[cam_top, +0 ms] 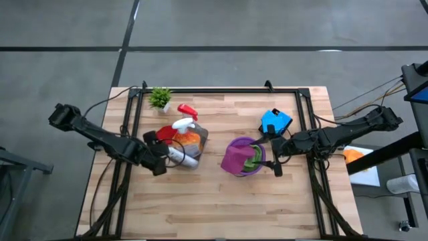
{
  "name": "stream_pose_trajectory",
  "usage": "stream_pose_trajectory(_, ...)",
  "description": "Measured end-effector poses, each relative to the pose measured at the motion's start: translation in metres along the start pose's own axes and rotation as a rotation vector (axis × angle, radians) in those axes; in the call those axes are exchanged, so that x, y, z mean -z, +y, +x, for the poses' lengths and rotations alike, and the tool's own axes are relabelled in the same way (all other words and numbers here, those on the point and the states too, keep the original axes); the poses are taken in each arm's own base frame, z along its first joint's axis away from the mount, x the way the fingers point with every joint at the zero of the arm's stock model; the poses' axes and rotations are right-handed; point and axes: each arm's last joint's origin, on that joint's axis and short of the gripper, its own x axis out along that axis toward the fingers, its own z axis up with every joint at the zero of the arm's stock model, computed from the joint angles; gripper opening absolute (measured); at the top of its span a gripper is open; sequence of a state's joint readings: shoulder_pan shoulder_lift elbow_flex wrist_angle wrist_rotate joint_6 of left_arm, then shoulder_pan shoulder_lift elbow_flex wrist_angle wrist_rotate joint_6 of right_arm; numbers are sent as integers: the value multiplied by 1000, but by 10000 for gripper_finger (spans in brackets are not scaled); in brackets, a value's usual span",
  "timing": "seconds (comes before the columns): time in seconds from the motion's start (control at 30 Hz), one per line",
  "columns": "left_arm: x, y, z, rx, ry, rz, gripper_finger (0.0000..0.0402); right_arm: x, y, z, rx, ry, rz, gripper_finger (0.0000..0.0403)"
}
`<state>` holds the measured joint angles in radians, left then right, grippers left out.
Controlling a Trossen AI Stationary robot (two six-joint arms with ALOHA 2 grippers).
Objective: Pick & Place Kitchen Items
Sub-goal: Adjust the spray bottles in the gray bin, then put the red microfiber cloth into the purple bucket
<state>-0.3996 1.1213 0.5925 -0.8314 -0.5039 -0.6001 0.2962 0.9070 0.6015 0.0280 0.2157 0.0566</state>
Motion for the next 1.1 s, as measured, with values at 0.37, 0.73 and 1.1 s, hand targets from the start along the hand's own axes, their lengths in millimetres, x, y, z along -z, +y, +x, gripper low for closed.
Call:
stream_pose_trajectory(0.37,-38,-4,-28,24,-197,74,251,1,0,0,-2,10,-3,338)
stream_pose_trajectory(0.73,-54,-4,-42,5,-299,112,251,3,0,0,-2,18,-1,338)
stream_pose_trajectory(1.1,-40,2,-39,-19,-159,62,251,14,1,1,-2,50,18,338)
